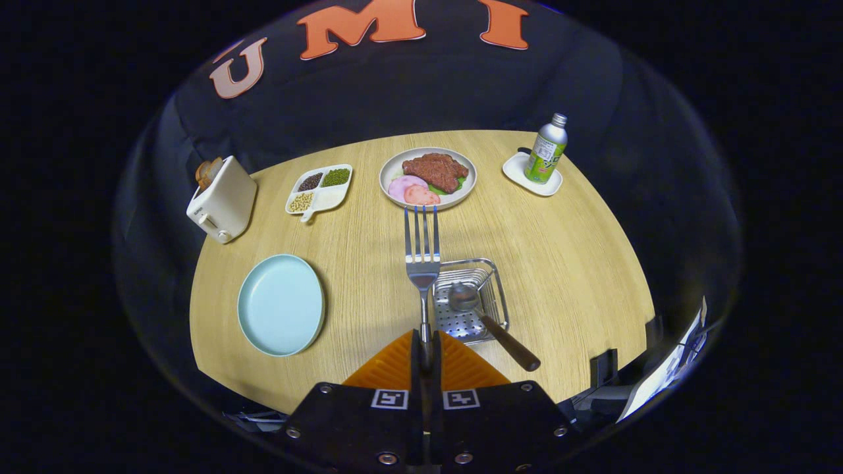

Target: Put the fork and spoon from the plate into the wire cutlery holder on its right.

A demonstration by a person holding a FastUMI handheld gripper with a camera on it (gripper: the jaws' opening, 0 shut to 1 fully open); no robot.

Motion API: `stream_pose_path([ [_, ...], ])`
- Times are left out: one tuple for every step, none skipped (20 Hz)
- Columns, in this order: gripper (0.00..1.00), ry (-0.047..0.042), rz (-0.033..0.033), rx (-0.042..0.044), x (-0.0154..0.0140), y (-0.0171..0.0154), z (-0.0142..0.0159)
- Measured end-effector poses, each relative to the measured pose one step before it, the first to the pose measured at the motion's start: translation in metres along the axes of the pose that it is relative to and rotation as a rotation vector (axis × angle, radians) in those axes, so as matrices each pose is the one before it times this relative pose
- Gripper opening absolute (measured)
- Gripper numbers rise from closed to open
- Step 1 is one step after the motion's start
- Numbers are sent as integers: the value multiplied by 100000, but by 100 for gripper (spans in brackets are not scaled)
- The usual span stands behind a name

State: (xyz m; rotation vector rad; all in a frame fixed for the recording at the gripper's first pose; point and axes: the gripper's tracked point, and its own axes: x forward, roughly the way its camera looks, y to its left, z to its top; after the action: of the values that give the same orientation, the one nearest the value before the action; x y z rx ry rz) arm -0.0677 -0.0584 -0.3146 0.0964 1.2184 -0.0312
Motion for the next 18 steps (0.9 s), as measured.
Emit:
stream_pose_path([
  [5,2034,73,-152,-159,-634,-612],
  [5,989,-197,835,146,-472,-410],
  [5,1563,232,508,302,-350,-521],
  [5,760,8,426,146,-361,-302],
  [5,665,13,-234,122,-327,-199],
  [5,379,-95,-643,73,-298,-73],
  [5,572,-32,-997,65,-245,-59],
  [5,216,-239,-896,93,-184,15],
  [5,66,-557,-465,102,-294,15],
  [5,768,-350,-537,115,-210,-158],
  [5,385,-271,-255,96,-62,-14],
  [6,-101,52,-481,88,-15,98],
  [6,-193,-92,-313,2,-28,64],
  [8,-268,-46,-84,65,-102,152],
  [9,-438,28,5,-56,30,170],
  [10,-905,316,183,-260,-80,243],
  [11,-1673,293,107,-192,28,557],
  [14,-2441,-121,198,-213,-116,719],
])
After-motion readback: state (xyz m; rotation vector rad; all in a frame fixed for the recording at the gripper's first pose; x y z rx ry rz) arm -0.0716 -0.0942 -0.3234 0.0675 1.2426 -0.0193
